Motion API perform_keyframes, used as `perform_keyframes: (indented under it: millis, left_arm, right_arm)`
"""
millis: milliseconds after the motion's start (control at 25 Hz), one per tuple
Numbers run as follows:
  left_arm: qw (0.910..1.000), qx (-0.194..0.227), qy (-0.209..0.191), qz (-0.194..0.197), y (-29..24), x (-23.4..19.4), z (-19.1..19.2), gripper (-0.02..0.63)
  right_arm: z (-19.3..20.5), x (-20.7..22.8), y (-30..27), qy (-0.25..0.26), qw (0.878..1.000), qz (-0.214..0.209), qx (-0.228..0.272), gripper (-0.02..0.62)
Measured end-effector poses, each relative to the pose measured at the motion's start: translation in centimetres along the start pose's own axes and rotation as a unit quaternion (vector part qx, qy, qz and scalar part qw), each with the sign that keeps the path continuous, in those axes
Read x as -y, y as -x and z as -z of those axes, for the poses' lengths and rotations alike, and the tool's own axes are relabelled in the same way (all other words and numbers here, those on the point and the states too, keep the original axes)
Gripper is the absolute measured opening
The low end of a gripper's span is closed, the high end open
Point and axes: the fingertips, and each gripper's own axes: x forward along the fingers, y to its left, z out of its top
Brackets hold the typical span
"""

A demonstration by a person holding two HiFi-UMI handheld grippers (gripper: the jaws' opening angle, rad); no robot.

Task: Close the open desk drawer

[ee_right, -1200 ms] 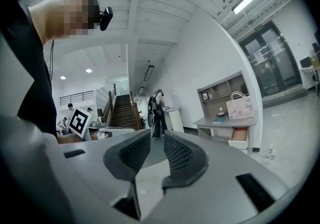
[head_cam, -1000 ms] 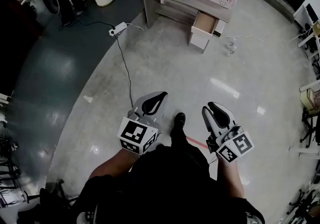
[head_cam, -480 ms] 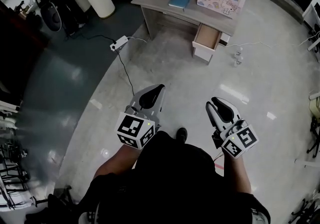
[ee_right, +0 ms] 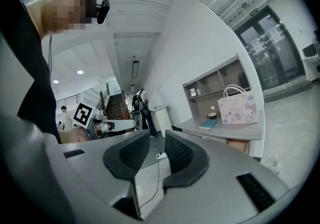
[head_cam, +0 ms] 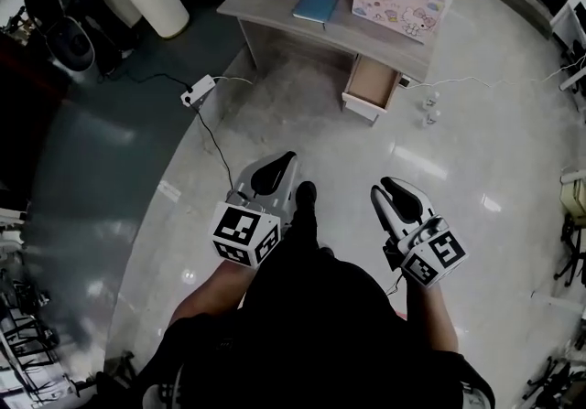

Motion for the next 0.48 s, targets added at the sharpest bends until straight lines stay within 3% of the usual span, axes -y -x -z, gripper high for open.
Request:
perform_keyframes:
  millis: [120, 240, 480]
  left_arm:
    - [0.9998, 0.000, -0.003, 0.019, -5.5, -3.7, -0.8, 0.008]
    - [0.9987, -0.010, 0.020, 0.046, -11.5, -7.8, -1.1, 0.008]
    - [0.9954, -0.012, 0.004, 0.095, -20.9, -13.5, -2.0, 0.008]
  right_arm:
    - [-1.3, 3.9, -4.2, 0.024, 1.000, 0.013, -0.003, 0.103]
    - [-2.4, 8.8, -8.4, 0.059, 0.998, 0.034, -0.011, 0.103]
    - [-3.5, 17.5, -15.0, 0.037, 0.996, 0.086, -0.003, 0.103]
